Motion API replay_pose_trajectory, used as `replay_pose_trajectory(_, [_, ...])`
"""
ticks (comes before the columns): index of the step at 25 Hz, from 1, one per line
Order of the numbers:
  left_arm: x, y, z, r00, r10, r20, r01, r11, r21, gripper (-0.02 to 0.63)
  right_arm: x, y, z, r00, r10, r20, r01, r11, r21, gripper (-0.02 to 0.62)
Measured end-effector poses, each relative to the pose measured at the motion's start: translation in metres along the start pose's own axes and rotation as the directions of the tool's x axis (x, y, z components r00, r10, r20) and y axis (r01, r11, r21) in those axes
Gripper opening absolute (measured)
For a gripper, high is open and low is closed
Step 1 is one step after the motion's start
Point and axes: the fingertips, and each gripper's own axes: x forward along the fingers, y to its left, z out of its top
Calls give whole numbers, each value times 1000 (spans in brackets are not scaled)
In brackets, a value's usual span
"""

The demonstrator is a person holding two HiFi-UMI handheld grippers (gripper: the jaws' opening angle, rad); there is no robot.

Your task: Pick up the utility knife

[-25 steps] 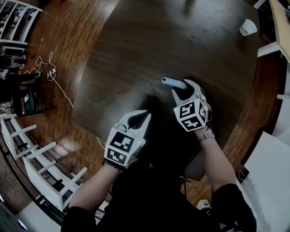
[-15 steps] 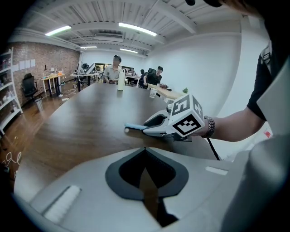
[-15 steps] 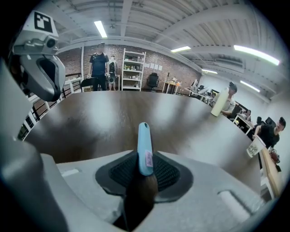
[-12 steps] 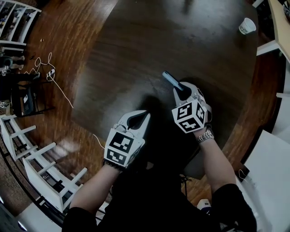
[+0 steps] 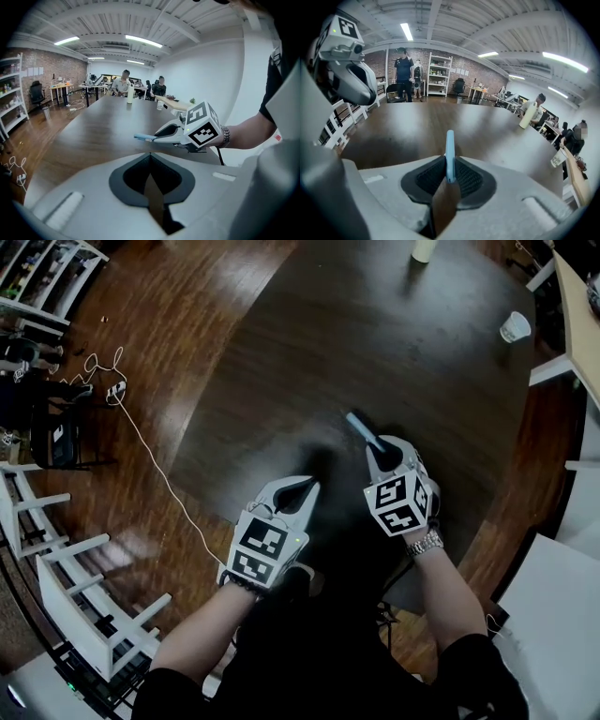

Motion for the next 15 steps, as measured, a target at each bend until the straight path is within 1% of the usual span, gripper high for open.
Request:
replay_pose_trajectory(3, [-25,11,0,999,32,31,-32,999,3,17,-6,22,21,1000,10,21,-10,1000,-11,60])
replay_pose_trajectory(7, [-72,23,-8,995,72,62,-71,997,-13,17,-20,61,53,998,29,52,-28,999,-20,60])
replay_pose_trajectory(11, [-113,40,-20,985,129,117,-125,991,-37,17,-27,97,87,993,53,102,-49,998,-37,60])
replay_pose_trajectory(15, [-157,53,-32,971,172,164,-162,984,-71,17,-38,137,113,989,75,131,-72,997,-32,60])
